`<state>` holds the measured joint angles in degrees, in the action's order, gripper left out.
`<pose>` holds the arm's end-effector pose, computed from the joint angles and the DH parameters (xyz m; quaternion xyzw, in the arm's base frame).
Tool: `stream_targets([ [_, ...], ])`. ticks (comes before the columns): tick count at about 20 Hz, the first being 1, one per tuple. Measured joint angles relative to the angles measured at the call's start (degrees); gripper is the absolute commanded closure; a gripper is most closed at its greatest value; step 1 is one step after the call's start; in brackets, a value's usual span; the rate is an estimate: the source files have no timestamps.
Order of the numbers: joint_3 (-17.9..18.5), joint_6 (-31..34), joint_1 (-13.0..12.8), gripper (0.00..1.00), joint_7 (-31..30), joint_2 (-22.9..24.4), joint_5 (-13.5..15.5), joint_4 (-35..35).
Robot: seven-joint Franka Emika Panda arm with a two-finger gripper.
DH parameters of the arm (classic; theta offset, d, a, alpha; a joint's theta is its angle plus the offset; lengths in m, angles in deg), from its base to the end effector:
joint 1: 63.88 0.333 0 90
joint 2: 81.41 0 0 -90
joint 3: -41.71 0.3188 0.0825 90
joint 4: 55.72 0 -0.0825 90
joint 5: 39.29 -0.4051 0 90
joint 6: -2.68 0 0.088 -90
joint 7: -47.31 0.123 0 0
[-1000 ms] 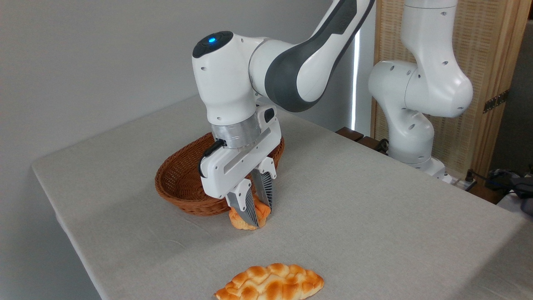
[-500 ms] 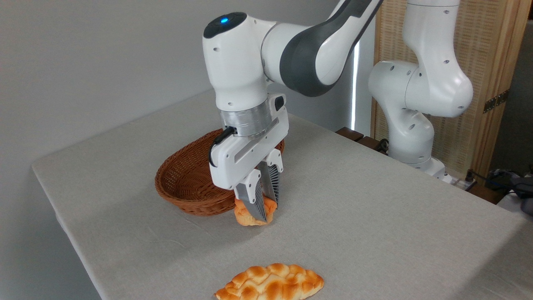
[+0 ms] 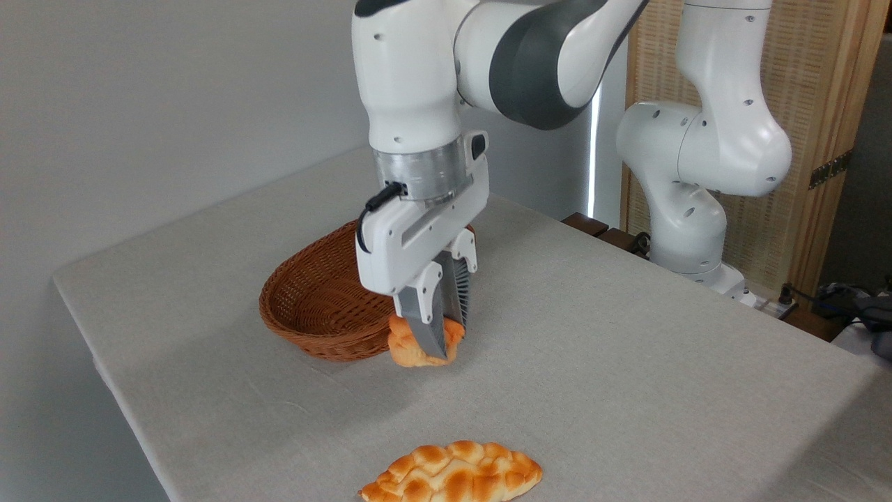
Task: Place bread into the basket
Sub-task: 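Lift the bread roll and carry it over the wicker basket, then lower the roll into the basket and open the gripper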
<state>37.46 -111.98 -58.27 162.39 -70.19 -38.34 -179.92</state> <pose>0.5156 0.0099 0.4589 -0.5499 0.8351 -0.0079 0.0121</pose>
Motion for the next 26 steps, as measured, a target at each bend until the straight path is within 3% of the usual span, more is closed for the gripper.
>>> stream_targets([
  [6,-2.0,1.0,-0.5,0.61,-0.1,0.5,6.6,1.7],
  [7,-3.0,1.1,-0.6,0.56,-0.5,0.6,7.6,1.7],
  [8,-4.3,1.1,-0.6,0.49,-1.4,0.6,8.4,1.7],
  [12,-10.5,1.2,-0.8,0.03,-9.7,0.6,9.0,1.7],
  [15,-13.1,1.2,-1.0,0.0,-14.1,0.1,9.0,1.7],
  [26,-13.2,1.2,-0.6,0.0,-14.4,-0.5,9.0,1.7],
])
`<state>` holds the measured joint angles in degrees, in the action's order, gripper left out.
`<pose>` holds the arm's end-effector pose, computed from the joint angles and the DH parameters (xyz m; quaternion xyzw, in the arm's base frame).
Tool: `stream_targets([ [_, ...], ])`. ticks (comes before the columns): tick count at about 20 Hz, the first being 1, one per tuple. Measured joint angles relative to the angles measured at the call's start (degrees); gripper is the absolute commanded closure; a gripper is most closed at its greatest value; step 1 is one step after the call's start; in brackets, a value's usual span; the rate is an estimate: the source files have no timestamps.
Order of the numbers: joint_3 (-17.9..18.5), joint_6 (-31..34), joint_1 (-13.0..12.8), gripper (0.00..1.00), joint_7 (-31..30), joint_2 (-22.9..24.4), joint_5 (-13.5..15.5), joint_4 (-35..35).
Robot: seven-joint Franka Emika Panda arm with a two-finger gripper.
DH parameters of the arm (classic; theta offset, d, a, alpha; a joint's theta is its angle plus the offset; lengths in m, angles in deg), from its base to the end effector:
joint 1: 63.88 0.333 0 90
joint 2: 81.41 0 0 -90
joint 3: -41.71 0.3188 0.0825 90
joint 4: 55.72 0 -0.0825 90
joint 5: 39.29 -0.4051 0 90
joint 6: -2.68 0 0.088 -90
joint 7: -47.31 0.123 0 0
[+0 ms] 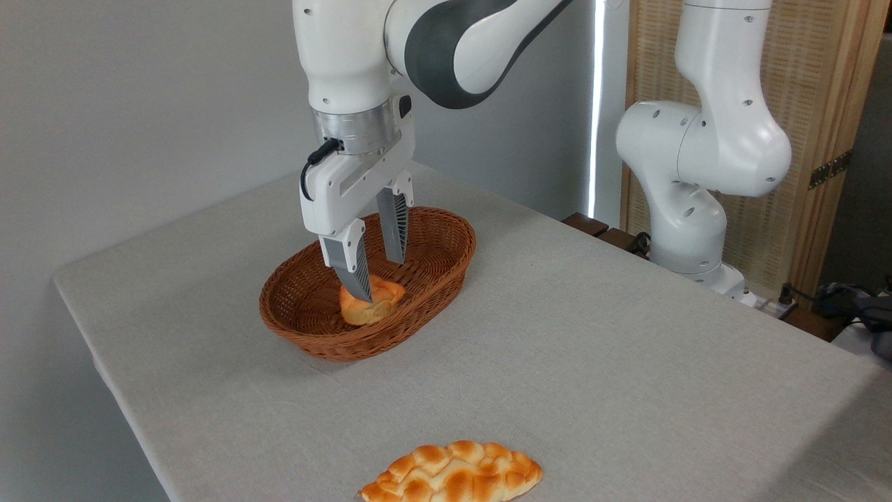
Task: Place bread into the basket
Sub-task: 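Lower the roll into the basket and open the gripper, then raise the open gripper up out of the basket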
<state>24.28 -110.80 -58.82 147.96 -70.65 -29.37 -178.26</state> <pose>0.5056 -0.1294 0.4633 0.5805 -0.8125 0.0444 0.0290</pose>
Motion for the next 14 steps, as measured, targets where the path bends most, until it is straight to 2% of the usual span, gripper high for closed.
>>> stream_targets([
  [3,1.0,0.0,0.4,0.0,-1.0,0.1,0.0,0.2],
  [7,5.1,1.1,0.7,0.0,-5.5,0.5,0.0,2.0],
  [10,6.8,2.3,0.9,0.0,-15.0,0.6,-0.5,4.2],
  [14,6.8,2.3,0.8,0.0,-33.3,0.5,-6.7,5.2],
])
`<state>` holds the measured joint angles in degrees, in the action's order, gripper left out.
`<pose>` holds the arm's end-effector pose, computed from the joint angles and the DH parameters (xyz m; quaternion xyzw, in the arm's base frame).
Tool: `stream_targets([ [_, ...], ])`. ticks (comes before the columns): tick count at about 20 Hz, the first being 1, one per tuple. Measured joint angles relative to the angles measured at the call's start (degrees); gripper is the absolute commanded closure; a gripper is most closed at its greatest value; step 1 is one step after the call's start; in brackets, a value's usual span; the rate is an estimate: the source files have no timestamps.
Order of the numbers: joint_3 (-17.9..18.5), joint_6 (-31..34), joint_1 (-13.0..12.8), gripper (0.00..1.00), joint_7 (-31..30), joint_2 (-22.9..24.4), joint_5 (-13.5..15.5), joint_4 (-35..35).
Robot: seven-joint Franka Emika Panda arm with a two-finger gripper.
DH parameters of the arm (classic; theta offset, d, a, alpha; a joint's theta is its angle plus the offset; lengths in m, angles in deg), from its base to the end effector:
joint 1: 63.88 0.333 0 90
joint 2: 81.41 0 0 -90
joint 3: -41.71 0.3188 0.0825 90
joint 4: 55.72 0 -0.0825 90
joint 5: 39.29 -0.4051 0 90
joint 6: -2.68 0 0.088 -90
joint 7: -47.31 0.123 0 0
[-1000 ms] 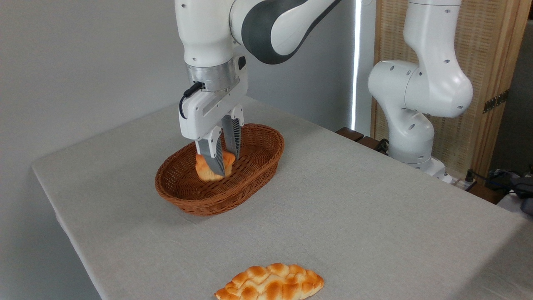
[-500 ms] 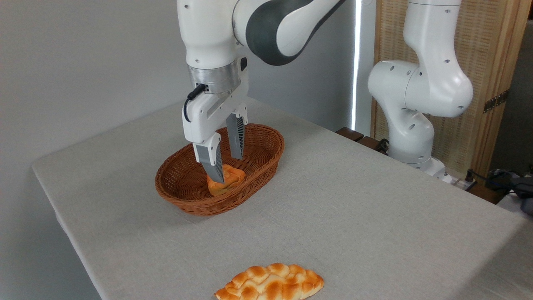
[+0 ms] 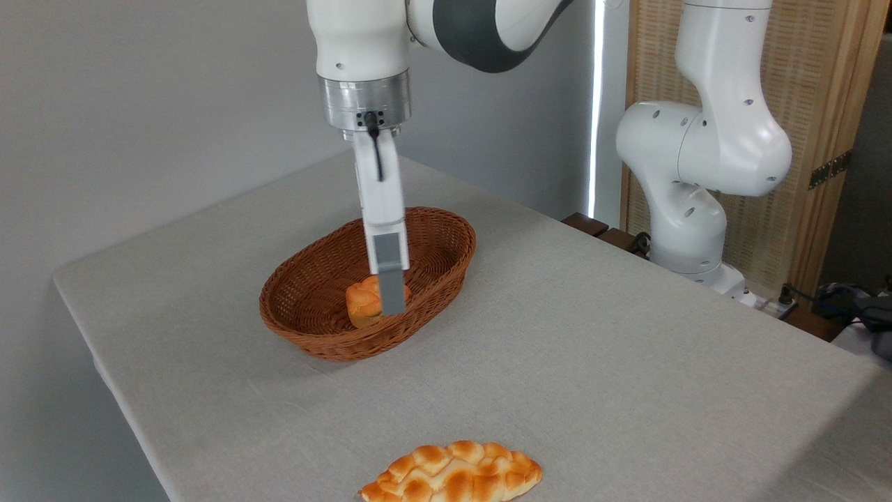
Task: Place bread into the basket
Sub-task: 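Raise the open gripper up out of the basket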
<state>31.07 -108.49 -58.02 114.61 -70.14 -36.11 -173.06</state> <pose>0.5274 -0.0534 0.5123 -0.8136 0.5798 -0.0410 0.0153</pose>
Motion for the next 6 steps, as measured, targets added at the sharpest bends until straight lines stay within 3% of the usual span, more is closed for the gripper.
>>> stream_targets([
  [6,2.1,-0.2,0.1,0.0,-22.9,-1.6,-1.4,0.1],
])
